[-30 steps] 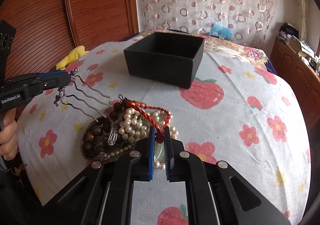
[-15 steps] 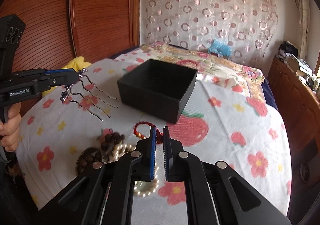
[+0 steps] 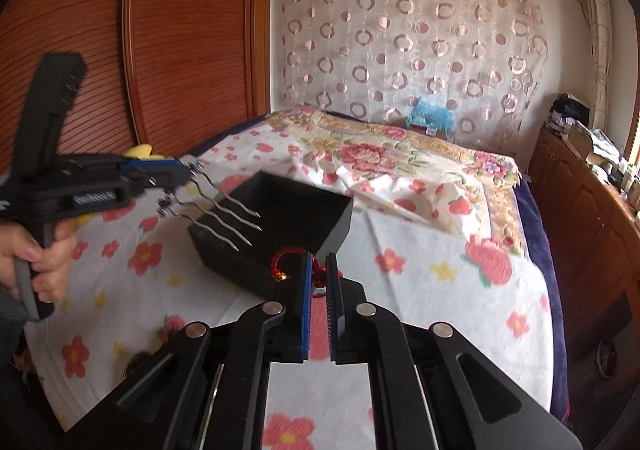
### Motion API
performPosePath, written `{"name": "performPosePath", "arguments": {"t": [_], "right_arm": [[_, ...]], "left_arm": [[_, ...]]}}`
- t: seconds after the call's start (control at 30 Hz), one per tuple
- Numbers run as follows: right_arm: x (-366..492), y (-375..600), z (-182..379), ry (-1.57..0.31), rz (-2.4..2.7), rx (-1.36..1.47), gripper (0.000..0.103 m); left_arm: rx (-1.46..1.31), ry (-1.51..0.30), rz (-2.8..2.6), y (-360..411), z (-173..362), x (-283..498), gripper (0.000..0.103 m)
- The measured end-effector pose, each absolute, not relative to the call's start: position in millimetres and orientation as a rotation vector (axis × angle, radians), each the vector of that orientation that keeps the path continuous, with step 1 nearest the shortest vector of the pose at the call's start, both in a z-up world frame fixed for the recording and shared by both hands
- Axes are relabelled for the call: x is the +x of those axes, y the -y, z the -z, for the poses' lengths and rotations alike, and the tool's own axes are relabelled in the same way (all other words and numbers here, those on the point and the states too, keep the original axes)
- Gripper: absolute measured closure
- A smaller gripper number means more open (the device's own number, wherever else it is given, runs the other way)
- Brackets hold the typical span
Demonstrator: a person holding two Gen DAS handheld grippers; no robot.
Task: Organize jewelry
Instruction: 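Drop the hairpins into the black box with the left gripper while the right drops the red bracelet in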
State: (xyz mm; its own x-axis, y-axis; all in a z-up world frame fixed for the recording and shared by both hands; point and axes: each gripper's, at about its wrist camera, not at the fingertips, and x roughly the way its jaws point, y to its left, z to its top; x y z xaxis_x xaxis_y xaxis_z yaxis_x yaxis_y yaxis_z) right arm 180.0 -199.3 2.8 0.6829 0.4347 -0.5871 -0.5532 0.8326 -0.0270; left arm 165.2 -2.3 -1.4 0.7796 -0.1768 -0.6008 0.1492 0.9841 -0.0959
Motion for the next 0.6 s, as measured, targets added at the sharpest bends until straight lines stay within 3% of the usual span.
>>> {"name": "performPosePath", "arguments": {"t": [0.33,0.4,0.43,0.6], "right_arm": [[213,174,-8,-0.595,-0.637,-0.207,0.096],[218,167,-2,-0.611,-0.655,-0.212,0.096],[221,163,1,-0.619,-0.662,-0.215,0.096],[234,146,15,-0.665,-0.683,-0.229,0.096]], "left_arm": [[-0.014,-0.738,0.204,18,26,208,0.082],[-0.020,-0.740,0.208,16,27,210,0.067],[-0.026,-0.730,0.213,14,26,209,0.064],[-0.033,-0.711,0.192,3,18,203,0.063]]}}
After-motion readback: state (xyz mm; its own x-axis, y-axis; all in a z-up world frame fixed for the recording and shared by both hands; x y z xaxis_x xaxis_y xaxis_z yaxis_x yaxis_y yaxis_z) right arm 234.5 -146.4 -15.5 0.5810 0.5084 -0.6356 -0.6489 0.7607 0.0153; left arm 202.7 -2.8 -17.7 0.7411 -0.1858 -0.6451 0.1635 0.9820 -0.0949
